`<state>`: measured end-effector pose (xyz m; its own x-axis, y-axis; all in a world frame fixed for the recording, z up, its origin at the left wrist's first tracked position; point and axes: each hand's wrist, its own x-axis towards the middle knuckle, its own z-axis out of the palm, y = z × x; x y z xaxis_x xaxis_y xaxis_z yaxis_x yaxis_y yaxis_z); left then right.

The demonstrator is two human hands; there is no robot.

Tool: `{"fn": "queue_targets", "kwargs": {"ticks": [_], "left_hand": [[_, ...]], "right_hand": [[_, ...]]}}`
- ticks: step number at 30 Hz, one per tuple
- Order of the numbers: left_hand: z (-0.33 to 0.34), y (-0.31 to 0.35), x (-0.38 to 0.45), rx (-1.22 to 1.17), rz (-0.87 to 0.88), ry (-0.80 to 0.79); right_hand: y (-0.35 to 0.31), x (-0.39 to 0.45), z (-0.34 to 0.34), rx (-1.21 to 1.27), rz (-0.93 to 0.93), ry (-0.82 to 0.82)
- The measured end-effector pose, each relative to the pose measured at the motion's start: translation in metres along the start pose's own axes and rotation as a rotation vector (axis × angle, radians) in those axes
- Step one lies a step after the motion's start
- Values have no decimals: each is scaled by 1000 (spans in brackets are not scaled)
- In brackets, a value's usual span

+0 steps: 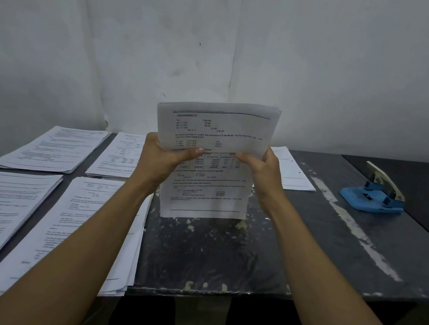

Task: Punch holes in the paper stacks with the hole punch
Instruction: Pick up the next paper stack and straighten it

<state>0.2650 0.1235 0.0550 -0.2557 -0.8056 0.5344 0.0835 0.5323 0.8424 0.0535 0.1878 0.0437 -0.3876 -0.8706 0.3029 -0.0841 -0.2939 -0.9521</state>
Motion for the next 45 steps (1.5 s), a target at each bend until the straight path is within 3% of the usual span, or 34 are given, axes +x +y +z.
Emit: {"fn": "queue_targets", "kwargs": {"ticks": [5, 10, 12, 16, 18, 22, 27, 39, 45], "left_hand": [[-7, 10, 7, 9, -9, 7], [-10, 21, 14, 44, -7, -9], [-10, 22, 13, 37, -8, -14], [-9, 23, 13, 28, -19, -13], [-8, 23, 13, 19, -17, -8], [-8, 23, 12, -1, -19, -12], [-9, 10, 5, -7, -62, 4], [-4, 0, -3, -27, -113, 19], [3, 2, 0, -48, -128, 52]], "right_hand": [[-16, 2, -10, -79, -77, 28], [-54, 2, -15, -357, -502, 209], [-65, 1, -16, -523, -643, 172], [-68, -4, -16, -665, -687, 96], [-61, -4, -17, -537, -647, 127], [-41, -5, -18, -165, -234, 72], [-13, -9, -7, -110, 40, -9], [8, -8, -17, -95, 93, -36], [3, -6, -27, -122, 29, -35]]}}
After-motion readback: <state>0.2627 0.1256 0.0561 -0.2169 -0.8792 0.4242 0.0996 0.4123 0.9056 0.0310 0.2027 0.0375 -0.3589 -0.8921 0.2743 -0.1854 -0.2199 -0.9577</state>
